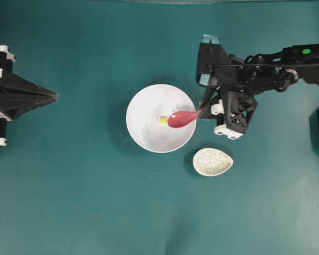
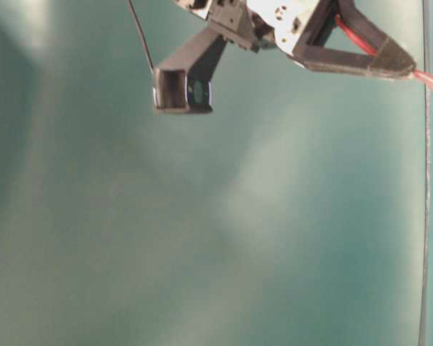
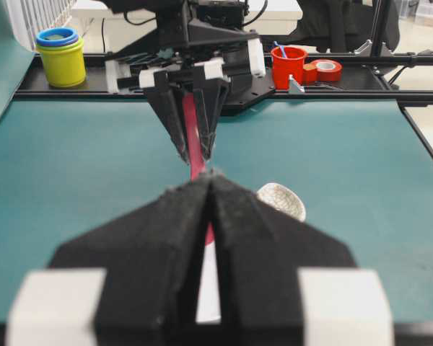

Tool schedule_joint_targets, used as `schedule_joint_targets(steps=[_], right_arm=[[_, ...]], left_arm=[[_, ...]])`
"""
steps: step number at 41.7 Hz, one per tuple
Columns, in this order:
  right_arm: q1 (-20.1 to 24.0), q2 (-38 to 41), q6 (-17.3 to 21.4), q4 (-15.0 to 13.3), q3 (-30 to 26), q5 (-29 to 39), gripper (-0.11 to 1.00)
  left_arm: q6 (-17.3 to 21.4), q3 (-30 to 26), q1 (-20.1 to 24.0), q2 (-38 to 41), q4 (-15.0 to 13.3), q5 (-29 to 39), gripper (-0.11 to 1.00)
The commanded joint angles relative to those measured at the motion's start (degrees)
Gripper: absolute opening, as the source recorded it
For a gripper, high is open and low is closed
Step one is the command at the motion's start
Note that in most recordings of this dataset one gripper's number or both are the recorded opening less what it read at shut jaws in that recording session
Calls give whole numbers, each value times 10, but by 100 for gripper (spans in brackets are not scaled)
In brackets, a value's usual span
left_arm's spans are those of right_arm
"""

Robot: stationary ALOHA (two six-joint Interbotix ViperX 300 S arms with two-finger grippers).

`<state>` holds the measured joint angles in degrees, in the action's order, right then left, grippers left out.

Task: Scoop the yellow hexagonal prism block from the bowl with a spoon using the right arm.
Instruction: 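Carry the spoon over the white bowl and lower it inside, then push the spoon bowl under the yellow hexagonal block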

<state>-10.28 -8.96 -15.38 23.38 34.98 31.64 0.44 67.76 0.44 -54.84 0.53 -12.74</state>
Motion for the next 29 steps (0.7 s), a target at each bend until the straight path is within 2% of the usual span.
schedule_joint_targets(steps=[1,12,29], right_arm=[[-1,2,11,-12,-25,7,22],[1,20,41,-42,-36,35,22],[9,53,43,-45,-46,34,23]], left_arm=[[1,-10,1,5,2,-5,0],[1,-10,1,5,2,-4,0],[1,-11,1,4,2,-5,0]])
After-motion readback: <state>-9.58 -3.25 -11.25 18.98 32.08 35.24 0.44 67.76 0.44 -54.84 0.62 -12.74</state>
